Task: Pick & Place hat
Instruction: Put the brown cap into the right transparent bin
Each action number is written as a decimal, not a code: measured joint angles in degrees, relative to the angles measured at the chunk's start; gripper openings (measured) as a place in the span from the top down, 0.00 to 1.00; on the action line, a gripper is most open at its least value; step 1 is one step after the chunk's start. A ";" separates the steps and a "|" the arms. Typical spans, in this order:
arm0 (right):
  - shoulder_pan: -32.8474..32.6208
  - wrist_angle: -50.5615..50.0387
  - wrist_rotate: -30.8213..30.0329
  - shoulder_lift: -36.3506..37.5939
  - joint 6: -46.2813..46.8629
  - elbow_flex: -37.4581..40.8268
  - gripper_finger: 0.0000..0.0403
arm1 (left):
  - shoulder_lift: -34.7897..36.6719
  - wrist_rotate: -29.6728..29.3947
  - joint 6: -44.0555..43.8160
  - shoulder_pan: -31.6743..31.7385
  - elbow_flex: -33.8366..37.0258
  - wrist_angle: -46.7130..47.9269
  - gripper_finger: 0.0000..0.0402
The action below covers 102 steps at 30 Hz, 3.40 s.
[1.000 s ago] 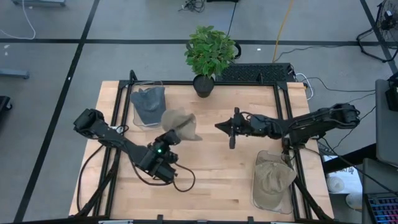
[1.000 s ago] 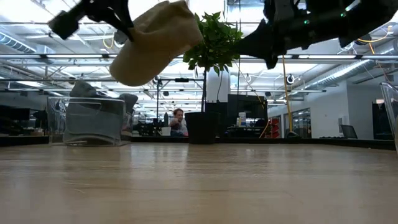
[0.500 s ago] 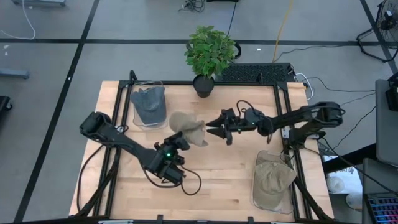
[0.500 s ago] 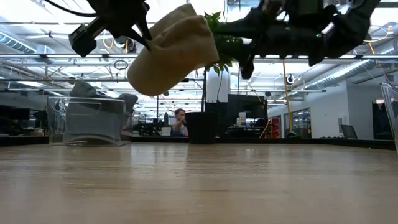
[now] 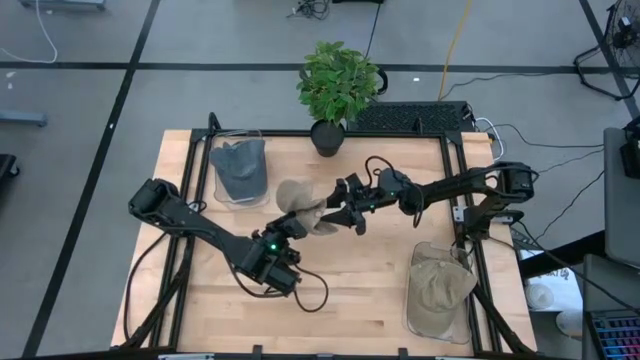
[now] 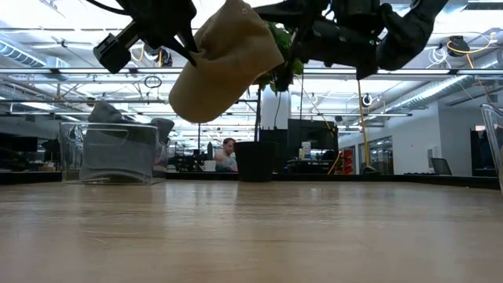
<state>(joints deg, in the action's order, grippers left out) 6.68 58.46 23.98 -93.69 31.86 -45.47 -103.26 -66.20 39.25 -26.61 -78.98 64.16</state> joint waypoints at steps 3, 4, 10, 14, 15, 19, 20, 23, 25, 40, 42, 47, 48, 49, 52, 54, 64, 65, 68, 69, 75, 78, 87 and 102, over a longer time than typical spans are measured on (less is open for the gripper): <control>-0.02 0.16 0.32 0.05 -0.41 -0.44 0.43 | 0.00 0.62 -0.84 -0.02 0.00 0.00 0.99; -0.02 0.01 0.32 0.31 -0.42 -0.44 0.43 | 0.00 0.77 -1.22 -0.02 0.00 0.03 0.99; -1.65 2.01 1.67 1.33 0.28 -0.55 0.44 | 0.00 1.67 -2.26 -0.02 0.00 0.17 0.99; -3.97 -1.33 1.41 1.33 -1.00 -3.52 0.47 | 0.00 1.84 -2.29 0.30 0.00 0.16 0.98; -4.48 -4.62 0.51 1.42 -2.03 -5.02 0.47 | 0.00 1.84 -2.28 0.39 0.00 0.18 0.98; -6.55 -23.89 -8.50 1.19 -9.81 -11.41 0.48 | 0.00 2.32 -2.55 0.73 0.00 0.22 0.99; -7.03 -28.90 -10.86 1.18 -12.53 -13.18 0.48 | 0.00 2.47 -2.95 0.87 0.00 0.22 0.99; -8.48 -40.39 -19.36 1.39 -18.83 -17.77 0.48 | 0.00 2.74 -3.63 1.04 0.00 0.26 0.97; -9.46 -43.23 -23.23 1.39 -20.50 -19.02 0.48 | 0.00 3.32 -3.78 1.06 0.00 0.28 0.97; -14.11 -40.63 -28.50 1.55 -16.72 -19.70 0.48 | 0.00 3.36 -5.04 2.46 0.00 0.24 0.97; -14.16 -41.15 -31.30 1.55 -17.50 -19.70 0.48 | 0.00 3.24 -4.62 2.60 0.00 0.26 0.98; -12.81 -41.31 -33.26 1.55 -17.75 -19.70 0.48 | 0.00 3.21 -5.71 2.97 0.00 0.19 0.98; -12.44 -41.60 -33.82 1.55 -18.01 -19.70 0.48 | 0.00 3.24 -6.29 2.98 0.00 0.17 0.98; -12.09 -42.06 -34.79 1.55 -18.37 -19.70 0.48 | 0.00 3.26 -6.89 3.02 0.00 0.17 0.99; -10.87 -45.61 -38.54 2.57 -20.28 -19.64 0.48 | 0.00 3.30 -8.51 2.97 0.00 0.17 0.99; -9.63 -47.93 -40.83 3.39 -20.97 -19.64 0.48 | 0.00 4.12 -9.49 2.80 0.00 0.18 0.98; -4.44 -57.86 -41.29 8.22 -23.13 -19.51 0.48 | 0.00 6.52 -15.37 1.36 0.00 1.71 0.99; -3.81 -57.34 -39.69 8.57 -23.20 -19.63 0.48 | 0.00 6.32 -15.93 1.43 0.00 2.29 0.99; -1.23 -60.63 -29.64 11.27 -20.09 -19.44 0.48 | 0.00 3.63 -16.59 1.46 0.00 3.73 0.98; -0.01 -60.09 -24.38 11.79 -18.07 -19.52 0.48 | 0.00 2.74 -16.36 1.46 0.00 3.95 0.98; 6.00 -62.32 -2.95 11.60 -6.87 -19.61 0.48 | 0.00 -1.26 -11.00 1.64 0.00 4.19 0.99; 7.03 -63.62 -0.96 10.34 -6.56 -19.61 0.48 | 0.02 -1.40 -11.47 2.02 0.00 4.17 0.99; 6.36 -51.13 1.96 10.07 -3.86 -18.06 0.46 | 0.02 -1.48 -12.01 2.14 0.00 4.17 0.98; 5.40 -44.79 2.92 5.26 0.27 -17.47 0.24 | 0.02 -1.44 -11.53 2.16 0.00 4.09 0.98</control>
<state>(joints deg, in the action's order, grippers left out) 12.07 13.67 26.91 -88.43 32.13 -62.94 -103.24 -67.64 27.73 -24.45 -78.98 68.25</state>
